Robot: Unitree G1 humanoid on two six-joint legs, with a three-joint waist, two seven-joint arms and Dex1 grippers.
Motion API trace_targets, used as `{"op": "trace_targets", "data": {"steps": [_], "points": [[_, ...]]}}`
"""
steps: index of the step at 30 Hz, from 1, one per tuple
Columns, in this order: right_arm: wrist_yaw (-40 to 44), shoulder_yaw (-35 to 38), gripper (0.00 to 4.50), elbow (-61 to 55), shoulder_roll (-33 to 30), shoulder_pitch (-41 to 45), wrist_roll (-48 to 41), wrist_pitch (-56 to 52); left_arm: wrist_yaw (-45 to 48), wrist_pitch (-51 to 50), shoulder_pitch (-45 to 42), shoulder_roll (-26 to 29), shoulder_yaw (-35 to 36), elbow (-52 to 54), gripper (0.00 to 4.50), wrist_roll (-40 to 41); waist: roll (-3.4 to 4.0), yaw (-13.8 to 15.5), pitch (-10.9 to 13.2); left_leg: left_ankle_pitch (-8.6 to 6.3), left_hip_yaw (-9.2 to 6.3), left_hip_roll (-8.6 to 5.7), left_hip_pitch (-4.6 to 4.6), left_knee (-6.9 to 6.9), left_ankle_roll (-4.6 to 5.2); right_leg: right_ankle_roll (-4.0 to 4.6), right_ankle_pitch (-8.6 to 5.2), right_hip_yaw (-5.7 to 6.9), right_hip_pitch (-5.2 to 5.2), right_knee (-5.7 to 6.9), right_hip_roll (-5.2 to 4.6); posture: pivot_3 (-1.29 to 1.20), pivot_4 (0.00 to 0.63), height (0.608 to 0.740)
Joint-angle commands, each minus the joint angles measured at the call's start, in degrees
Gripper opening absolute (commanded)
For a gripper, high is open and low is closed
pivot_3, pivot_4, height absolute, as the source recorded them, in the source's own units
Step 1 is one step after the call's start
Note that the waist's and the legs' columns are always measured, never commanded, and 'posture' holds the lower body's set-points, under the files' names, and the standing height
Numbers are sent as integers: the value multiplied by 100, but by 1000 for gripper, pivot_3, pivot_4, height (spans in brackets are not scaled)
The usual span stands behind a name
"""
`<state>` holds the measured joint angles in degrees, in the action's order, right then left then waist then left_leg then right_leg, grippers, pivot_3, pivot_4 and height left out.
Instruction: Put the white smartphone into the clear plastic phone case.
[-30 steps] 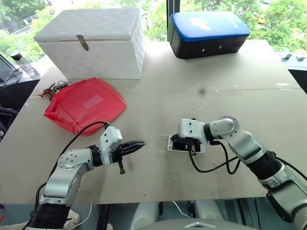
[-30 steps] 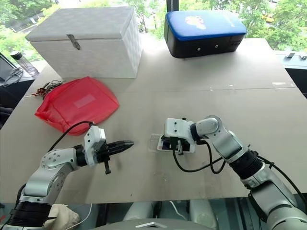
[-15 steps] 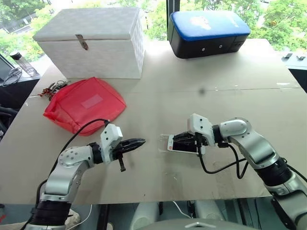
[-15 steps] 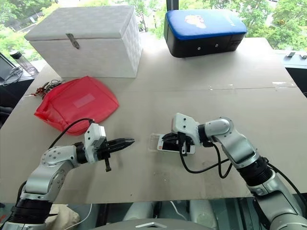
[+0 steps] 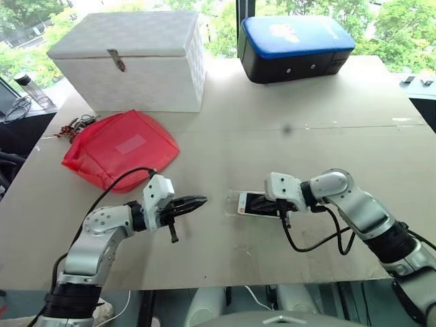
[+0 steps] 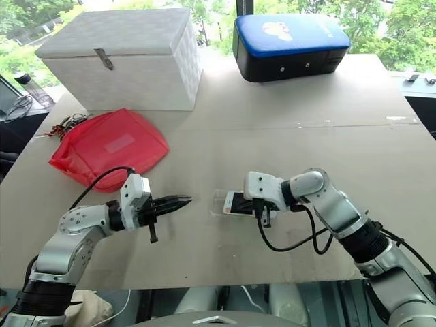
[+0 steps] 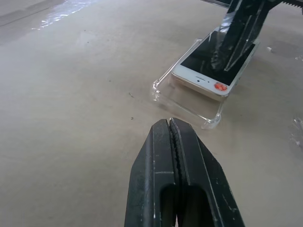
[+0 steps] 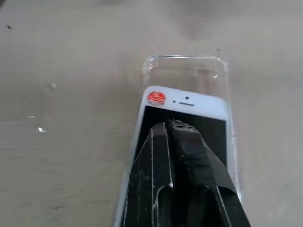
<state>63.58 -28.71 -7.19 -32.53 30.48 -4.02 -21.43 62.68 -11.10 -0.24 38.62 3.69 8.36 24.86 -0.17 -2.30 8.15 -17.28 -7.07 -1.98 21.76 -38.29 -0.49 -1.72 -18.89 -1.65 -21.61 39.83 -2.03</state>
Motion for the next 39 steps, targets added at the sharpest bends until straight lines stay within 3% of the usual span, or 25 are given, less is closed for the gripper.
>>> {"op": "trace_targets", "data": {"steps": [1, 13, 23, 35, 39], "points": [[101, -350, 17, 526, -41, -89, 380, 58, -10, -16, 49, 55, 66, 185, 0, 52, 0, 5, 0, 0, 1, 0, 0, 0, 0, 0, 0, -1, 0, 0, 0, 0, 150, 740], [432, -906, 17, 1314, 52, -119, 956, 598, -31, -106, 29, 57, 58, 280, 0, 81, -9, 11, -45, -1, -2, 0, -34, 3, 1, 0, 0, 1, 30, -4, 0, 0, 150, 740], [248, -1015, 17, 2133, 293, -118, 1530, 952, -13, -128, 41, 65, 47, 362, 0, 83, 5, 12, -115, -17, -1, 1, -215, 87, 30, 2, -2, -3, 203, -76, -2, 0, 150, 740], [690, -1274, 17, 2261, 59, -269, 1876, 1495, 133, -141, -31, 81, 14, 317, 0, 75, 4, 108, -193, -18, -8, 2, -211, 102, 30, 2, -2, 4, 206, -102, -4, 0, 150, 740], [316, -678, 17, 2163, 469, -277, 1404, 1315, 130, -146, -8, 89, 29, 331, 0, 77, 1, 118, -203, -18, -7, 3, -214, 106, 30, 2, -2, 2, 207, -102, -3, 0, 150, 740]]}}
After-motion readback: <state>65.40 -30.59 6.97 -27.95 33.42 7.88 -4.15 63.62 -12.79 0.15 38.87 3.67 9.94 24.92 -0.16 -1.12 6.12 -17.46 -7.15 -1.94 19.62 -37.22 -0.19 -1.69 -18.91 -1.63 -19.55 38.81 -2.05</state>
